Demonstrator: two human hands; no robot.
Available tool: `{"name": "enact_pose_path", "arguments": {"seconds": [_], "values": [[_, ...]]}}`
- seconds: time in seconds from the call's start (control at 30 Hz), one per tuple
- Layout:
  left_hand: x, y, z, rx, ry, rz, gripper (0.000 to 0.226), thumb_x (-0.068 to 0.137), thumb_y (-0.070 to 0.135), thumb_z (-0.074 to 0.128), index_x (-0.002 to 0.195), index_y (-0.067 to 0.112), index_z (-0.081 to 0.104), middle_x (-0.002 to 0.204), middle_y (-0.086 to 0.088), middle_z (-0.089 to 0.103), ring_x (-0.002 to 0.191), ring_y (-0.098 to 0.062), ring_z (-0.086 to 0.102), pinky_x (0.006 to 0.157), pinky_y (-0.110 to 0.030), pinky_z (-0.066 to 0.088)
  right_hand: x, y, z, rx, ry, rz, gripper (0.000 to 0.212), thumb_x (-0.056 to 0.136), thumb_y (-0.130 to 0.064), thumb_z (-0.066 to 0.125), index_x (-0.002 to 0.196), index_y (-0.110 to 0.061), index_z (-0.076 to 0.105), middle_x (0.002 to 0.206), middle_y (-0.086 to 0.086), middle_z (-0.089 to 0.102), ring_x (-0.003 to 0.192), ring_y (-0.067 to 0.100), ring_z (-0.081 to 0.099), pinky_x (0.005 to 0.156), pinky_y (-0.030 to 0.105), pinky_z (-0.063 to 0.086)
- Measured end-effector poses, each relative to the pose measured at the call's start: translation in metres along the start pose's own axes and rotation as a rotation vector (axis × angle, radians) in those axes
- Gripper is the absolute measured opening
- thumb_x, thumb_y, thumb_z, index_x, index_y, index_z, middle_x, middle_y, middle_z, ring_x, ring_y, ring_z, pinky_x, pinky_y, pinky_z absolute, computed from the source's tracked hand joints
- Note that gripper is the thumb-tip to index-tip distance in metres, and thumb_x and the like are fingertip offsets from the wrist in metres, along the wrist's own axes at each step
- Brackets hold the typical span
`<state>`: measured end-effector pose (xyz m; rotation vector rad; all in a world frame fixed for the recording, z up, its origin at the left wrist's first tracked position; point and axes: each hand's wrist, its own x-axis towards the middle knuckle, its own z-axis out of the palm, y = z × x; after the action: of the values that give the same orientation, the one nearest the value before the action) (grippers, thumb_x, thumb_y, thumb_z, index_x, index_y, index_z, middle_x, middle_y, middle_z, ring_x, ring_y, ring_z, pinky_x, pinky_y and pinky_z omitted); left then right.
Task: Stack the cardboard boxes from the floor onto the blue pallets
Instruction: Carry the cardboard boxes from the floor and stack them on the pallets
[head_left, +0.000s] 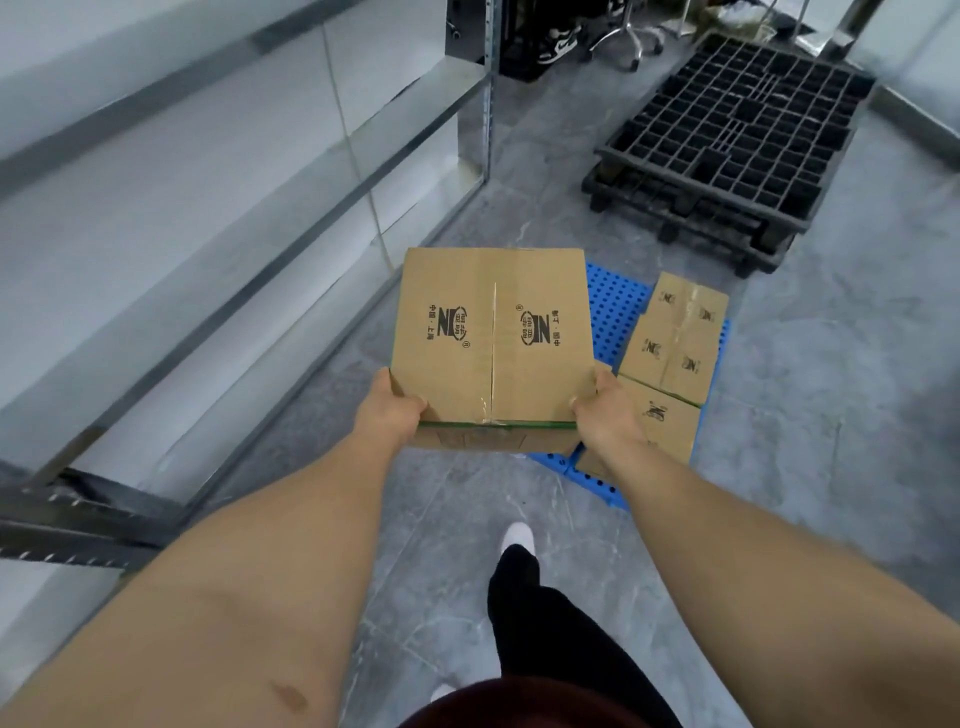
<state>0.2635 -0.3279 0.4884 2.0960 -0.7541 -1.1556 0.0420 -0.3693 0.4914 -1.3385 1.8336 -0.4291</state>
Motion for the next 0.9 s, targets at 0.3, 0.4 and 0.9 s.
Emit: {"name": "enact_pose_path", "arguments": {"seconds": [0.3,0.4,0.9], "values": [[0.084,0.077,0.024,0.068,-0.03,0.011,0.049,0.09,0.01,0.053,0.135,0.016,0.038,0.128,-0.005,0.052,0.11,-0.02,0.049,0.086,-0.025,0.035,0.106,-0.039,-0.015,0.036,-0.017,0.062,0.043,0.095,-0.011,0.04,0.137,-0.021,0.039,0.094,-0.001,0.054,0.067,0.01,0.049,0.058,0.027,0.042],[0.108,0.106,0.026,0.096,-0.011,0.008,0.06,0.091,0.01,0.053,0.145,0.016,0.027,0.139,-0.007,0.046,0.122,-0.024,0.045,0.085,-0.022,0.032,0.137,-0.06,-0.02,-0.001,-0.039,0.035,0.04,0.096,-0.013,0.041,0.135,-0.018,0.04,0.108,0.006,0.059,0.081,0.018,0.052,0.07,0.031,0.044],[0.236,0.204,0.016,0.159,-0.089,0.074,0.053,0.091,0.004,0.048,0.14,0.019,0.033,0.133,-0.005,0.049,0.109,-0.017,0.045,0.085,-0.025,0.034,0.256,-0.141,-0.006,0.035,0.08,0.071,0.032,0.093,-0.014,0.045,0.125,-0.02,0.047,0.097,-0.001,0.055,0.084,0.019,0.055,0.061,0.03,0.045]]}}
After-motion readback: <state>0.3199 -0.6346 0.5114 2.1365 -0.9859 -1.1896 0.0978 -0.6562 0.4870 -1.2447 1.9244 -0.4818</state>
